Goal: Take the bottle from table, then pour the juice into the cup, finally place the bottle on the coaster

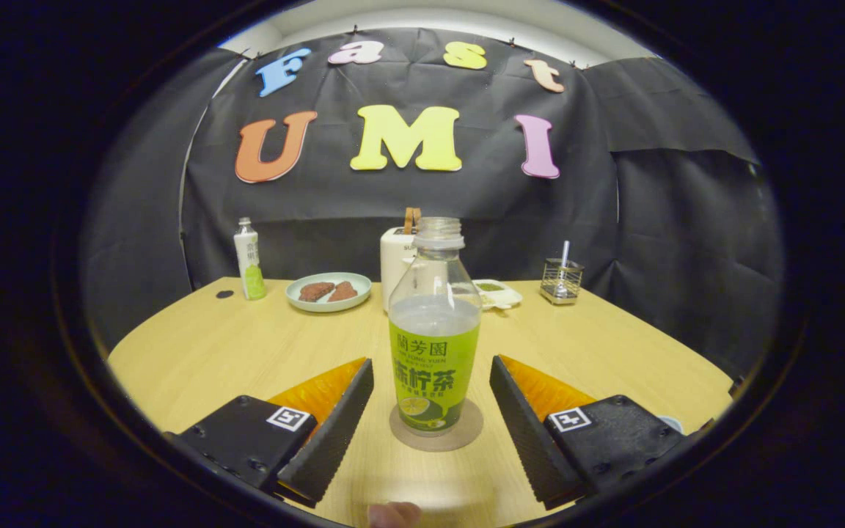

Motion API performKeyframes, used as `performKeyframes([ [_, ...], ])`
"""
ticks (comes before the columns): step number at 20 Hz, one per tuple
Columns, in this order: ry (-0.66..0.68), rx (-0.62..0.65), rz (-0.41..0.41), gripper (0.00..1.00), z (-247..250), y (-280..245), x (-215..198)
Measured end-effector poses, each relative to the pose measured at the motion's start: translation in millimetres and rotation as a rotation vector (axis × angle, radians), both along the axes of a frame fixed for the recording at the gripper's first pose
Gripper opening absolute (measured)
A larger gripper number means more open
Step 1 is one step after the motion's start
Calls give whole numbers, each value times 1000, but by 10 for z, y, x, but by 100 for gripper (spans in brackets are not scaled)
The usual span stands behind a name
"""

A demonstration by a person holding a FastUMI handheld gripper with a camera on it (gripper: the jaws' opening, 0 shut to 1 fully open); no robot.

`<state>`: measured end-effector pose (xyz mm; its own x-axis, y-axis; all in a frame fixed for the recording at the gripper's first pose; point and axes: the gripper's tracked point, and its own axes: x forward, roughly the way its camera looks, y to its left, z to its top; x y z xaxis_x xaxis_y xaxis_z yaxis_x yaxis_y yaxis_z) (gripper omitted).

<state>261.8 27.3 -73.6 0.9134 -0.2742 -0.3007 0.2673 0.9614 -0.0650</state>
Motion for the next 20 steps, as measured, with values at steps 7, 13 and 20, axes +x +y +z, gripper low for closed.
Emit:
performKeyframes([
  [7,-118,-73,34,100,464,259,-720],
  [13,-209,-48,85,100,676,537,-1220],
  [20,-276,-13,66,100,686,487,-1546],
])
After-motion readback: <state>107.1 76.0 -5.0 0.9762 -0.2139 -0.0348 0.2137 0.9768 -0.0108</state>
